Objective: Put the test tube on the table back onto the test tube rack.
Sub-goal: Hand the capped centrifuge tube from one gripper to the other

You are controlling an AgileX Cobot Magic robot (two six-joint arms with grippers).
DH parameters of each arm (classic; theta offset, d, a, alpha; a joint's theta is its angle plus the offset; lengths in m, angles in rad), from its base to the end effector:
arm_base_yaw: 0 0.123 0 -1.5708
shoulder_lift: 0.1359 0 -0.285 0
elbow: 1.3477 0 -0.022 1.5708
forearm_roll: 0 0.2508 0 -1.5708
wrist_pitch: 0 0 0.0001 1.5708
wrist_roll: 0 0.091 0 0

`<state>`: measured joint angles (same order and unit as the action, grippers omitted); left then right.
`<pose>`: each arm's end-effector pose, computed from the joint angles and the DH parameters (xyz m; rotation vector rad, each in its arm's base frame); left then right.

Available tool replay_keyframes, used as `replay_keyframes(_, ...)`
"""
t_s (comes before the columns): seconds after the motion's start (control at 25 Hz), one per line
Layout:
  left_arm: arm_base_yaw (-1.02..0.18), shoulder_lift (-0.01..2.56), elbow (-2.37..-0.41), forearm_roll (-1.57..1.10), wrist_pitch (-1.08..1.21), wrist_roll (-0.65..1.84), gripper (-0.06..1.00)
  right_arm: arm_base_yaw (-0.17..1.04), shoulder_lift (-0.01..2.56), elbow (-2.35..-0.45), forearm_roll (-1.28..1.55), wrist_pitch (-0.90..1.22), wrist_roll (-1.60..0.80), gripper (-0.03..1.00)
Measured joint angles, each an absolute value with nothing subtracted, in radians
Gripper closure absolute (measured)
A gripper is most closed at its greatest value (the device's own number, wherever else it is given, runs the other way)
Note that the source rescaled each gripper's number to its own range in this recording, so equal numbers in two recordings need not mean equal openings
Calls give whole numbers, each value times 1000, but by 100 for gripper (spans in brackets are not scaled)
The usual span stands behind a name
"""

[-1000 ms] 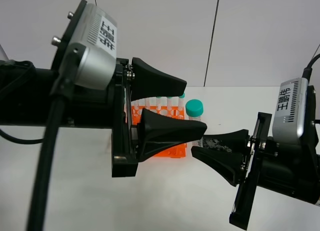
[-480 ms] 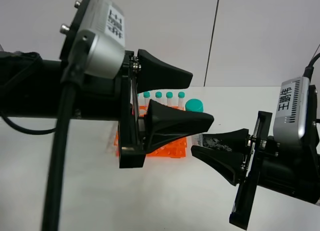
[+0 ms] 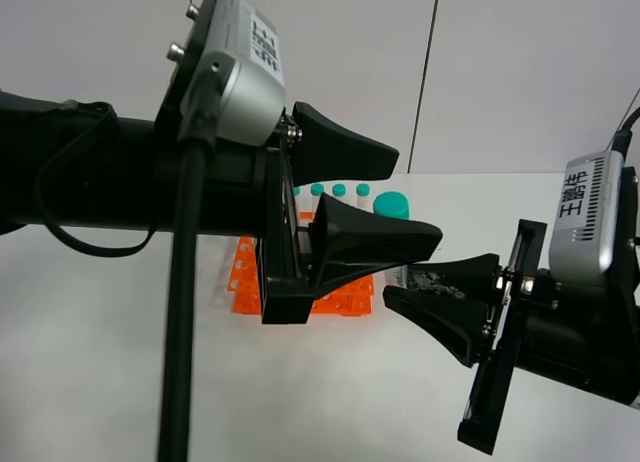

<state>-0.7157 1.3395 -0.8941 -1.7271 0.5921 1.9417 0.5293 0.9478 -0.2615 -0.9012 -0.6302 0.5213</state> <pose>0.1850 -0.2275 0.3203 1.1767 1.4614 -0.9019 0.1218 0.1199 0.2375 -1.0022 1.4507 0.6039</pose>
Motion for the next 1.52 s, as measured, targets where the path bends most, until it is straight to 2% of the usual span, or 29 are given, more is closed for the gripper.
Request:
replay_keyframes(0.36, -716, 1339, -894, -1727, 591, 1941, 56, 529, 948, -261, -883, -640, 508, 95)
replay_keyframes(0.6, -716, 1339, -894, -1727, 591, 1941, 72, 529, 948, -261, -882, -640, 506, 95)
replay_keyframes(0.76, -716, 1339, -894, -1727, 594, 1941, 94, 529, 948, -261, -877, -641, 506, 95)
replay_keyframes(1.52, -716, 1339, -901, -1739, 591, 1932, 94, 529, 948, -258, -857, -679, 536, 95)
